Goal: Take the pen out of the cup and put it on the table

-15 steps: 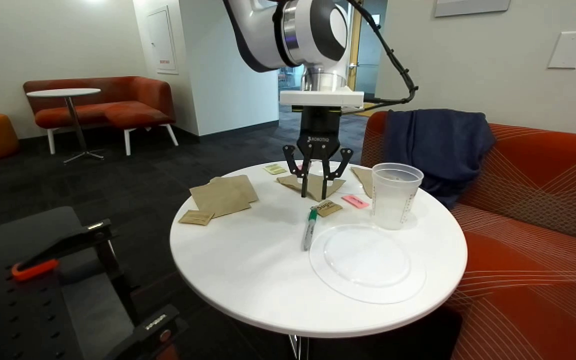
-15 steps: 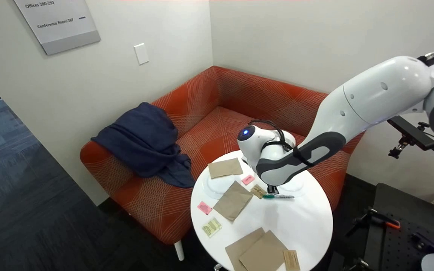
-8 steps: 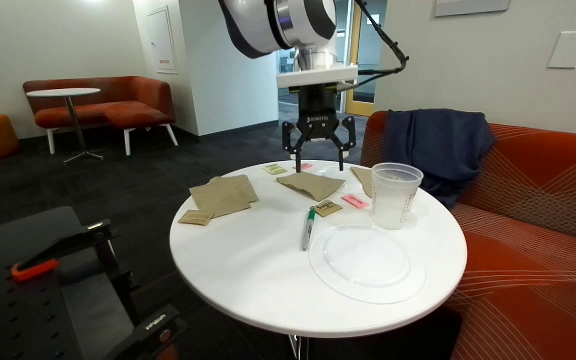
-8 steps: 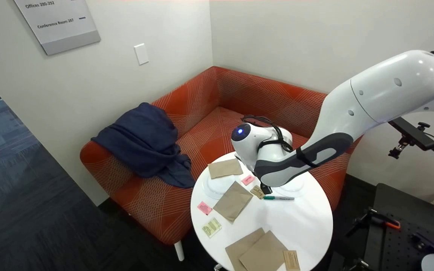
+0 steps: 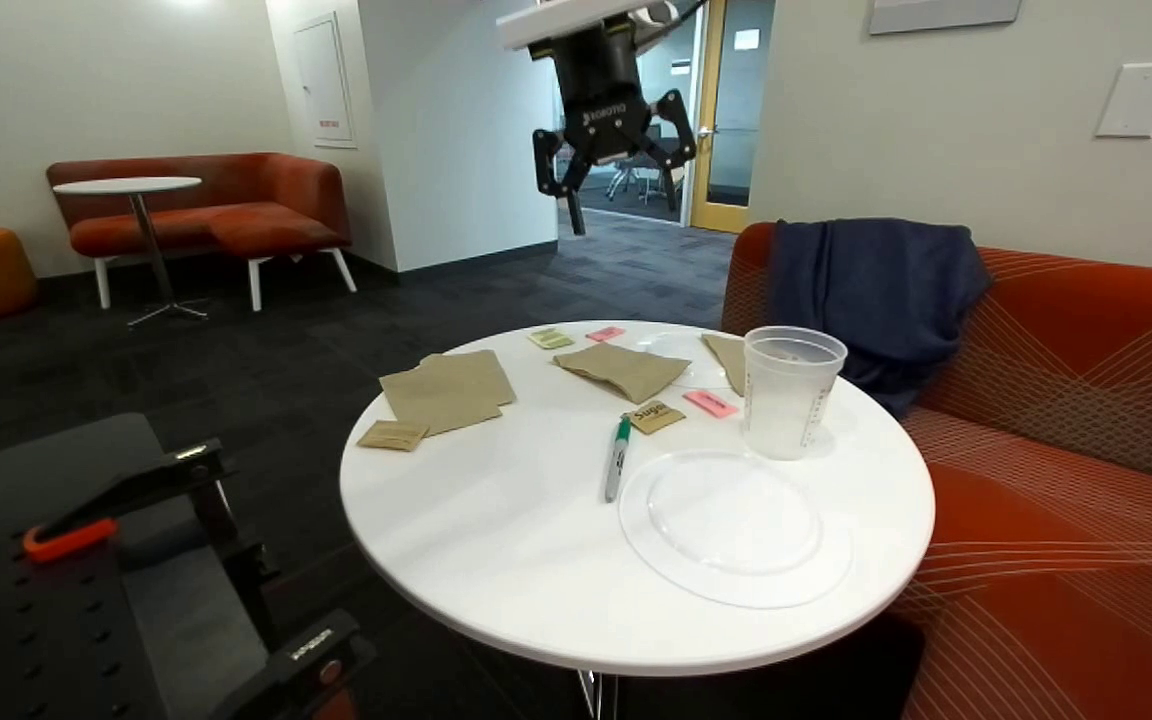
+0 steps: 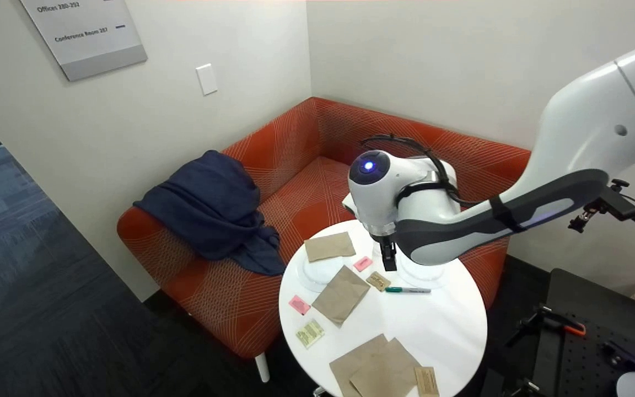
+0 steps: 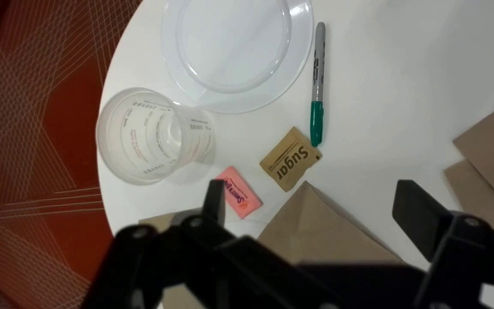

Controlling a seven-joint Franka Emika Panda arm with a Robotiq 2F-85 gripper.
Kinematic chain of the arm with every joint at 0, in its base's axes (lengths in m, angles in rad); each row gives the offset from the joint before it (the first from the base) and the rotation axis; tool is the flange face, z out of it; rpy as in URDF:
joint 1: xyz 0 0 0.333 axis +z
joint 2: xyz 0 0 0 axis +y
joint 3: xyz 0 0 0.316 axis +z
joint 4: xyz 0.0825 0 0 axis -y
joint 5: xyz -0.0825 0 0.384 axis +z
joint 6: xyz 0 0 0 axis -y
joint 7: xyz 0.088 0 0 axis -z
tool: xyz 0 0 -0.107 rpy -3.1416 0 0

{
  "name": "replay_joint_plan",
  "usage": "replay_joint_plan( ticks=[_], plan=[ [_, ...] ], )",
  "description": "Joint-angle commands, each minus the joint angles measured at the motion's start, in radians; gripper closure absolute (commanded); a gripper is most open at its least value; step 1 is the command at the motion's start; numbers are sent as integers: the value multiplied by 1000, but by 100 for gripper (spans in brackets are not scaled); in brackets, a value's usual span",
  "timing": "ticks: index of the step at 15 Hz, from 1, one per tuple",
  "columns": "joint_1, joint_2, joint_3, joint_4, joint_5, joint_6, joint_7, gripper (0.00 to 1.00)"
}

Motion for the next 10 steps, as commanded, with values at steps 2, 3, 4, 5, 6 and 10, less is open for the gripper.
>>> replay_joint_plan(
  ticks=[2, 3, 4, 5, 6, 10],
  plan=[
    [-9, -182, 18, -141, -7, 31, 36, 0],
    [-10, -100, 19, -63, -3, -3, 14, 0],
    [-11, -119, 21, -73, -3, -3, 14, 0],
    [-11, -122, 21, -74, -3, -3, 14, 0],
    [-11, -116, 21, -73, -3, -3, 14, 0],
    [-10, -100, 20, -72, -3, -3, 14, 0]
  ],
)
